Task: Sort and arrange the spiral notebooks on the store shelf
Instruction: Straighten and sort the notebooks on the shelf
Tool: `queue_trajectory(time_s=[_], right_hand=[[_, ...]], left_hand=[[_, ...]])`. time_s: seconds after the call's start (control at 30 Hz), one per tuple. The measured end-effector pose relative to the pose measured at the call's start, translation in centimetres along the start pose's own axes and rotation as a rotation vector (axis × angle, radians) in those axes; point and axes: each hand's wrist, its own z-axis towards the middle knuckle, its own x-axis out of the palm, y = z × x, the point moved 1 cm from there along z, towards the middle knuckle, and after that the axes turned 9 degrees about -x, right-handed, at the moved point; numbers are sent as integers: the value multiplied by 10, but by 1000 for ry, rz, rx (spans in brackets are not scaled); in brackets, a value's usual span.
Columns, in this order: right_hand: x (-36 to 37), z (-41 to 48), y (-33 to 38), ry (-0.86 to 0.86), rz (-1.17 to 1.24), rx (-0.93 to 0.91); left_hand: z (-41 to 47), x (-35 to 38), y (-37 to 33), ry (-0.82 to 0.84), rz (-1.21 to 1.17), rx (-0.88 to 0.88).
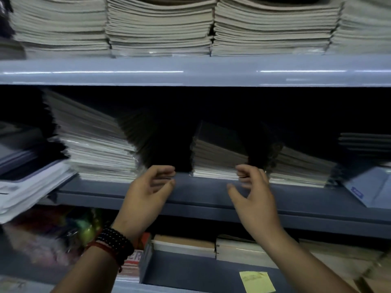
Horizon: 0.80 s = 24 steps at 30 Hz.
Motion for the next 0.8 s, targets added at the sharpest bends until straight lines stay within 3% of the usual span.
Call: queue_trajectory(time_s=[0.2, 0.67, 0.8], right_hand=[[17, -12, 39, 214, -7, -127], [136, 34, 60, 225, 161, -90], [168, 49, 49, 267, 183, -8]], left_hand=[[-31, -18, -10, -77, -46, -22], [13, -44, 10, -163, -34, 62], [37, -54, 31, -264, -50, 94]])
